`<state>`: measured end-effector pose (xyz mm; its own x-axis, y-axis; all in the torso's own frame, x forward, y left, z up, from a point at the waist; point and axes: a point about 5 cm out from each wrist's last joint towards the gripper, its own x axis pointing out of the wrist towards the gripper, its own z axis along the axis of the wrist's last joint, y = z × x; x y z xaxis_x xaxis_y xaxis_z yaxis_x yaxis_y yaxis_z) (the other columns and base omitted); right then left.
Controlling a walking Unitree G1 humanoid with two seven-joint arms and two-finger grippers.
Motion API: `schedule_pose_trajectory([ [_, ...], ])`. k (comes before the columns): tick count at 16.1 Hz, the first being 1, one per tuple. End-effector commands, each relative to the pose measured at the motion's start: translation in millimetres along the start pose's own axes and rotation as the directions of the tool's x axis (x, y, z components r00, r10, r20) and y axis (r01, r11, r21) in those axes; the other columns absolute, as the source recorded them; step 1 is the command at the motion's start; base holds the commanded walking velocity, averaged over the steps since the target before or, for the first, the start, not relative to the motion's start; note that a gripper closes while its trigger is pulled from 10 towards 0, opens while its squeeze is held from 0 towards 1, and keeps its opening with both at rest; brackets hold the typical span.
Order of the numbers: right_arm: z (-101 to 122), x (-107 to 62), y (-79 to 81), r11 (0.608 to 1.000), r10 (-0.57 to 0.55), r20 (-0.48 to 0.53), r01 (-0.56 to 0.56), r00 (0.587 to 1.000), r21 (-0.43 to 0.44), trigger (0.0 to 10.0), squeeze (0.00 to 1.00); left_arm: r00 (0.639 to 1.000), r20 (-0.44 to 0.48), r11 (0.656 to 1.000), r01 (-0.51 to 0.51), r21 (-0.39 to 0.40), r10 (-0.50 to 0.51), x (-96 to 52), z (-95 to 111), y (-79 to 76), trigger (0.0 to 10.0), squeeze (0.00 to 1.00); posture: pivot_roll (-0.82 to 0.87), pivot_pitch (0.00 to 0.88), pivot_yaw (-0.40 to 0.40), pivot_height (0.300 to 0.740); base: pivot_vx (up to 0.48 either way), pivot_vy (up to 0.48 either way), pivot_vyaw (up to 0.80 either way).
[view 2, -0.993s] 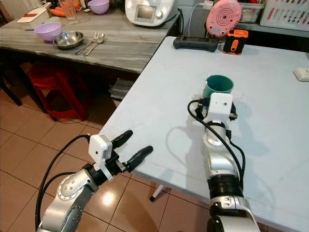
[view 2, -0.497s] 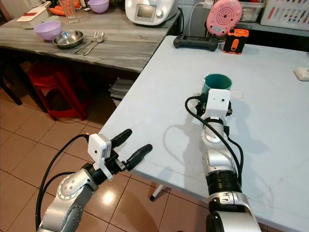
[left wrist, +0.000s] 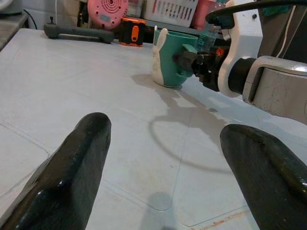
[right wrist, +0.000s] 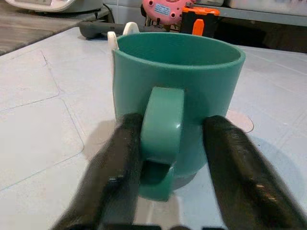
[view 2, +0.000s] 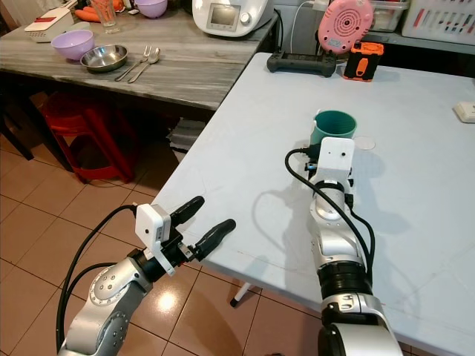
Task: Setting the table
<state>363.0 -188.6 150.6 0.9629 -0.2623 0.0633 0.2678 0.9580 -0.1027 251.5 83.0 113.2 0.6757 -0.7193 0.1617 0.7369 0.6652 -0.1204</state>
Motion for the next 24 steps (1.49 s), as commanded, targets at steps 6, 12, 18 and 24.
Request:
schedule_pose_trajectory([
  [6,1.8,2.4,-2.1,1.0,0.0,0.01,0.0,1.0,-0.009,0.0,0.0,1.0,-0.002,1.0,0.011,0.0,-0.011,2.8,-1.0,1.5,10.0,0.0,-0.08,0.107,0.057,0.74,0.0,0.0,0.0],
  [12,-1.2,1.6,-9.5,1.0,0.0,0.015,0.001,1.0,-0.006,0.0,0.0,1.0,0.016,1.0,0.009,0.009,-0.009,11.8,-0.5,5.0,10.0,0.0,-0.08,0.052,0.051,0.74,0.0,0.0,0.0],
  [18,0.9,-11.6,-31.2,0.998,-0.01,0.04,0.007,0.999,0.067,0.0,0.0,0.972,0.045,0.97,-0.233,0.074,0.23,14.9,3.9,34.0,10.0,0.0,-0.09,0.007,0.034,0.74,0.0,0.0,0.0],
  [24,17.2,-53.2,-40.1,0.991,0.061,0.145,-0.077,0.988,0.105,10.0,0.0,0.864,0.056,0.863,-0.503,0.036,0.501,-1.0,7.4,77.9,10.0,0.0,-0.1,0.0,0.04,0.74,0.0,0.0,0.0],
])
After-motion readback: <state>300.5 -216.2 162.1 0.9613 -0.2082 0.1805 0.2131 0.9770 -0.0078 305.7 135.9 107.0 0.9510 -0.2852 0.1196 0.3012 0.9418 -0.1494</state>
